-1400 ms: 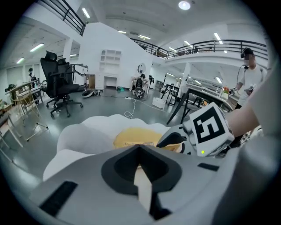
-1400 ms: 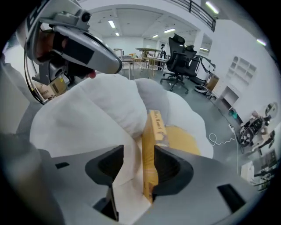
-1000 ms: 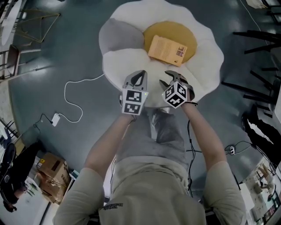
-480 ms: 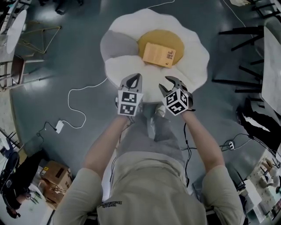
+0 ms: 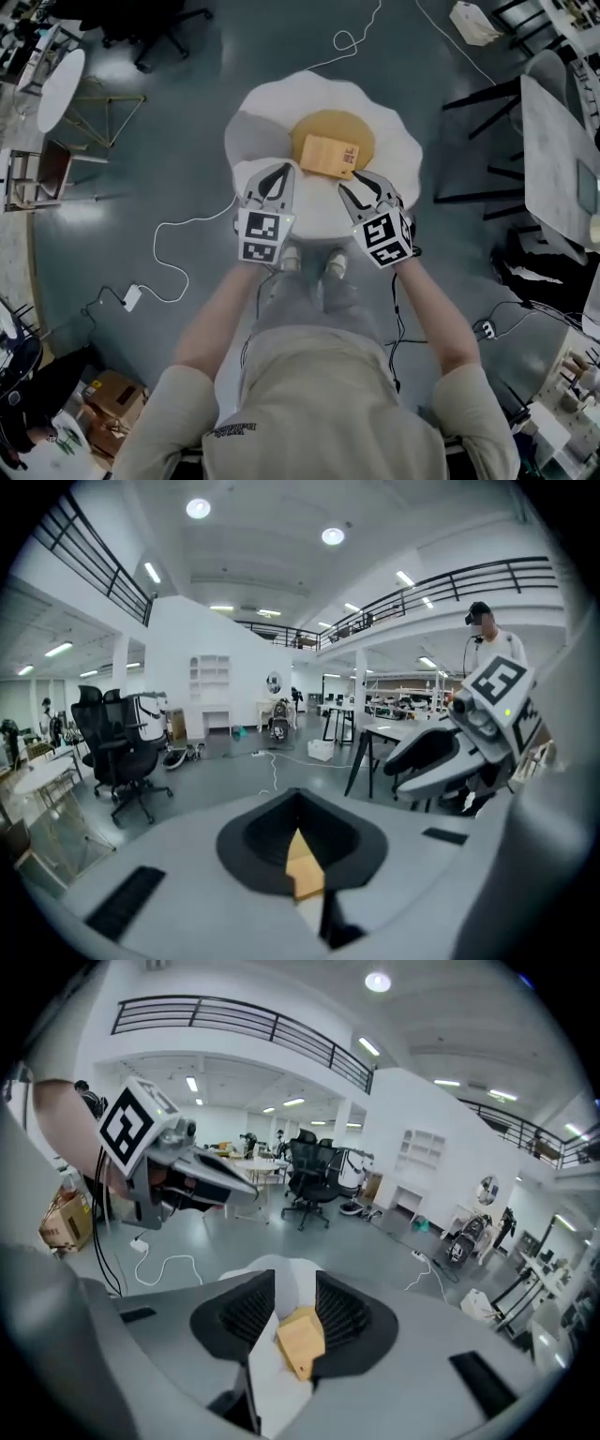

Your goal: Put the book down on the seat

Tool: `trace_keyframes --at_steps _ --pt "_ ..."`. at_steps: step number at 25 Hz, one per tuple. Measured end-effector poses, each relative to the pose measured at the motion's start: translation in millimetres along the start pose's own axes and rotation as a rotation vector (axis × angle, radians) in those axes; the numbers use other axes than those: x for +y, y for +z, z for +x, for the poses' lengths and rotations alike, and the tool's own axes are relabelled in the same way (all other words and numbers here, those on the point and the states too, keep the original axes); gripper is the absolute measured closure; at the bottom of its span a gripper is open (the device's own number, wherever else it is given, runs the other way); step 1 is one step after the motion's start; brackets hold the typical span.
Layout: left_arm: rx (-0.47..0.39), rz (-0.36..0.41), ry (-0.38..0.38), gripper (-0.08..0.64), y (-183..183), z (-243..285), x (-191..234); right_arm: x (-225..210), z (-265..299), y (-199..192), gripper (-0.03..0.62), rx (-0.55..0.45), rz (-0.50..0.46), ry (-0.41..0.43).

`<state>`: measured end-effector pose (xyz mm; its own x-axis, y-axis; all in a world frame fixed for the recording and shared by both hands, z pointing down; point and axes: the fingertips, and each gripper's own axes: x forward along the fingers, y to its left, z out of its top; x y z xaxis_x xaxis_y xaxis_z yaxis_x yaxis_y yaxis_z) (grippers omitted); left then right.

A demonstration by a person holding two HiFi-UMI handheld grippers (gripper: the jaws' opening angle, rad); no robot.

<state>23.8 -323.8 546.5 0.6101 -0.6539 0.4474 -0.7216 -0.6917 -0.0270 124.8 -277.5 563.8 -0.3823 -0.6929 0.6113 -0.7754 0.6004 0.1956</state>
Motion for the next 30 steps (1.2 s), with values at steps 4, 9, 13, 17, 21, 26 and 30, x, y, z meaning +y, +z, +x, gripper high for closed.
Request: trace_keyframes --at_steps 4,9,13,17,21,26,30 --pt "-0.072 0.044 -0.012 0.549 51.1 -21.6 -3.2 -17.5 -40.9 49.4 0.500 -0.104 0.058 -0.042" --pt "-0.152 0.045 -0.027 0.549 94.5 -52.3 -10.0 -22.8 -83.4 93.1 0.532 -0.221 0.091 -0.069" --pt "-0.214 0.076 -0.045 0.549 127.8 -78.9 -14.6 -27.6 -118.6 121.4 0.542 -0.311 0.116 -0.127" --pt "-0.263 0.117 -0.057 0.549 151.6 -101.0 -19.5 -34.5 -155.1 149.5 0.546 -0.433 0.163 -0.192" --pt "-0.312 0.109 -0.062 0.549 173.4 -118.0 -25.1 -41.3 -184.4 167.2 0.546 -0.505 0.178 -0.232" --pt "-0.366 0.107 -0.062 0.549 191.1 -137.9 -35.8 -45.8 -215.6 173.9 0.548 -0.553 0.216 -0.271" --pt "-0.351 0.052 -0.074 0.549 192.7 -151.5 -52.7 -44.1 -234.7 165.6 0.557 -0.579 0.265 -0.308"
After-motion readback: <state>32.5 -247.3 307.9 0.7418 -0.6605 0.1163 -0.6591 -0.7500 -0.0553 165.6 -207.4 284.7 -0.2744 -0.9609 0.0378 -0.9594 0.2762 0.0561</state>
